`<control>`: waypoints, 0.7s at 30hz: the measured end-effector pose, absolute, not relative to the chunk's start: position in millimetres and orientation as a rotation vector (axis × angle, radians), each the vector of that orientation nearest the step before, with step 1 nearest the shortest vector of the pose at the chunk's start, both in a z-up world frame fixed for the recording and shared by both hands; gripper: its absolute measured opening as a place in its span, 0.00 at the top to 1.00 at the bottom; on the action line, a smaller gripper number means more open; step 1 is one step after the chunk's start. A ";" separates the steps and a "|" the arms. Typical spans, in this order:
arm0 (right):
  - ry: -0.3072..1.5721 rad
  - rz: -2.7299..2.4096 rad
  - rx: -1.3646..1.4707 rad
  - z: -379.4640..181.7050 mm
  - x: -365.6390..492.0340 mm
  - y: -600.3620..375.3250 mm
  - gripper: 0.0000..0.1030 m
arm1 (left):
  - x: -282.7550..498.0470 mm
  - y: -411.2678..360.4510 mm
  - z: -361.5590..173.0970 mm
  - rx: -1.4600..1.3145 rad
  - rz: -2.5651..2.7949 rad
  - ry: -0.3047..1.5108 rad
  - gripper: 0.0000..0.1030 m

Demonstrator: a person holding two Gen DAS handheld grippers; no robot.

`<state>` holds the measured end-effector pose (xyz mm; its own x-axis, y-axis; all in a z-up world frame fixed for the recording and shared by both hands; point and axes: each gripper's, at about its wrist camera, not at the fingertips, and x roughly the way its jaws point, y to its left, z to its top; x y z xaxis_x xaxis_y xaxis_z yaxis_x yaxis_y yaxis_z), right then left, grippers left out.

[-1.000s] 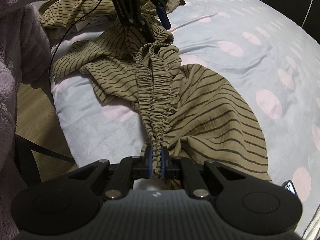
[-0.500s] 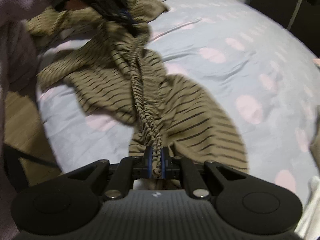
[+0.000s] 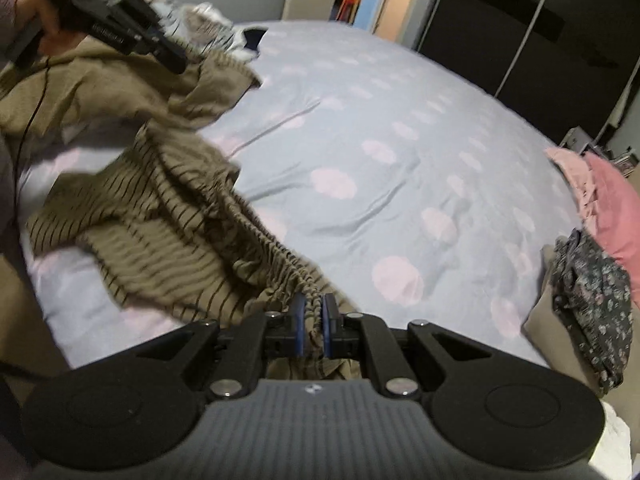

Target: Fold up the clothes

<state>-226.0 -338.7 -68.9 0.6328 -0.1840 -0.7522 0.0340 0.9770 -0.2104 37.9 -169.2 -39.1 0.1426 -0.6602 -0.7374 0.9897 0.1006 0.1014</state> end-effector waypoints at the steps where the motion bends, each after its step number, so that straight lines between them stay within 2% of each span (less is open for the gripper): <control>1: 0.893 -0.114 -0.181 -72.2 -227.1 -337.1 0.91 | 34.8 -173.1 -44.1 0.708 -1.344 0.603 0.60; 6: 0.966 -0.044 -0.166 -91.5 -233.1 -330.6 0.91 | 23.7 -199.5 -74.4 0.840 -1.394 0.623 0.51; 11: 1.022 0.022 -0.151 -112.2 -238.6 -324.6 0.91 | 27.2 -228.0 -109.1 0.950 -1.441 0.690 0.48; 21: 1.089 0.068 -0.098 -143.6 -243.0 -332.0 0.91 | 34.9 -260.4 -158.8 1.058 -1.554 0.866 0.49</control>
